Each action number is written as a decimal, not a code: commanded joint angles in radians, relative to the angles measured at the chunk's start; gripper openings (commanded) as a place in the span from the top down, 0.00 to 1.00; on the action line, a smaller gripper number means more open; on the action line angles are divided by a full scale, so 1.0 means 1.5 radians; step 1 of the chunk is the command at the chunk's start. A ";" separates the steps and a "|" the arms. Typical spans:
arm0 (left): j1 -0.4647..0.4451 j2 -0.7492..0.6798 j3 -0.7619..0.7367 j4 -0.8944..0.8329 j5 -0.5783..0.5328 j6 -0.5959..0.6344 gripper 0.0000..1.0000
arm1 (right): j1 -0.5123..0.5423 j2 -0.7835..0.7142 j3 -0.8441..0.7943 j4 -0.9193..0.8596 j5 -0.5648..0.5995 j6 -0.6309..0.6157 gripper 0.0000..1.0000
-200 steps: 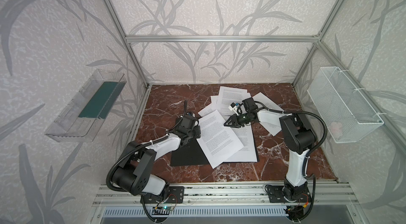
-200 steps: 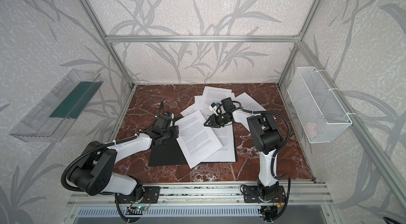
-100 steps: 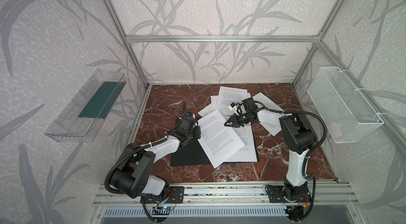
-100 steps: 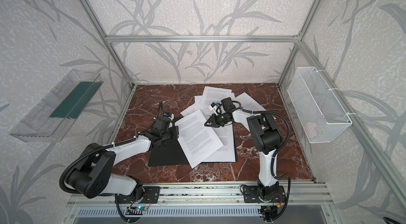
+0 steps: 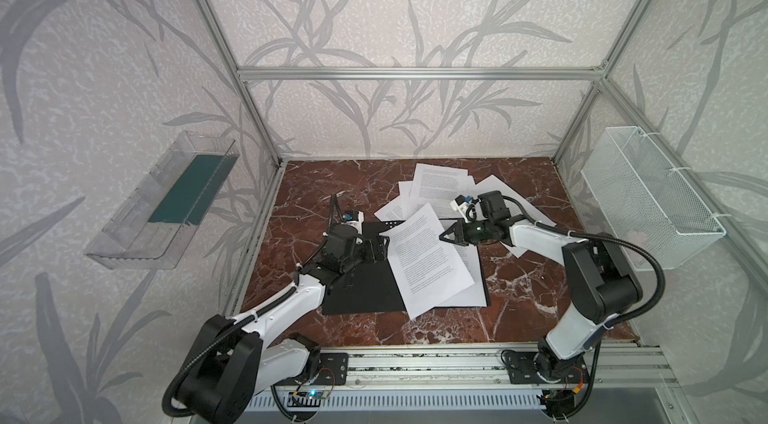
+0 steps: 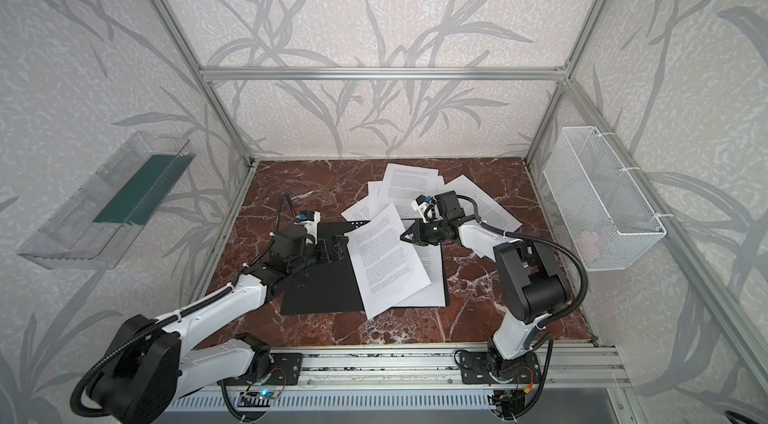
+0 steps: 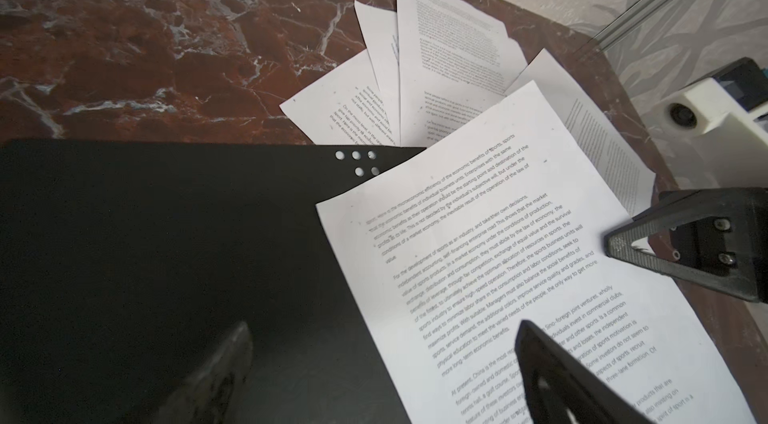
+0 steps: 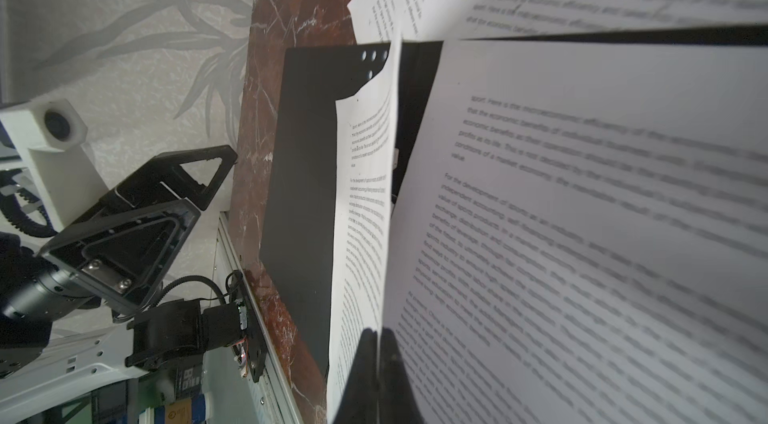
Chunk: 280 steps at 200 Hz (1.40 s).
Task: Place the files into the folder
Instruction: 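Move the left gripper to the metal clip bar while the right gripper withdraws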
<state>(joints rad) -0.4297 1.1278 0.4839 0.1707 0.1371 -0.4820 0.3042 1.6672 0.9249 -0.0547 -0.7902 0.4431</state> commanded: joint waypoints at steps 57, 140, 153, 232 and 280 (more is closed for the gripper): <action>-0.111 -0.020 0.017 0.019 0.047 0.050 0.01 | -0.081 -0.173 -0.130 -0.049 0.186 -0.024 1.00; -0.120 0.023 0.030 0.023 0.059 0.056 0.01 | -0.080 -0.204 -0.166 -0.048 0.232 -0.045 1.00; -0.120 0.029 0.032 0.023 0.067 0.054 0.01 | -0.077 -0.201 -0.163 -0.046 0.228 -0.050 1.00; -0.120 0.038 0.032 0.029 0.072 0.055 0.01 | -0.031 -0.167 -0.139 -0.054 0.240 -0.071 1.00; -0.121 0.051 0.035 0.036 0.084 0.049 0.01 | -0.029 -0.181 -0.173 -0.003 0.270 -0.024 1.00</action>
<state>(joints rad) -0.6079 1.1934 0.5064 0.1970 0.2428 -0.4187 0.2562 1.4113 0.6861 -0.1085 -0.4175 0.3664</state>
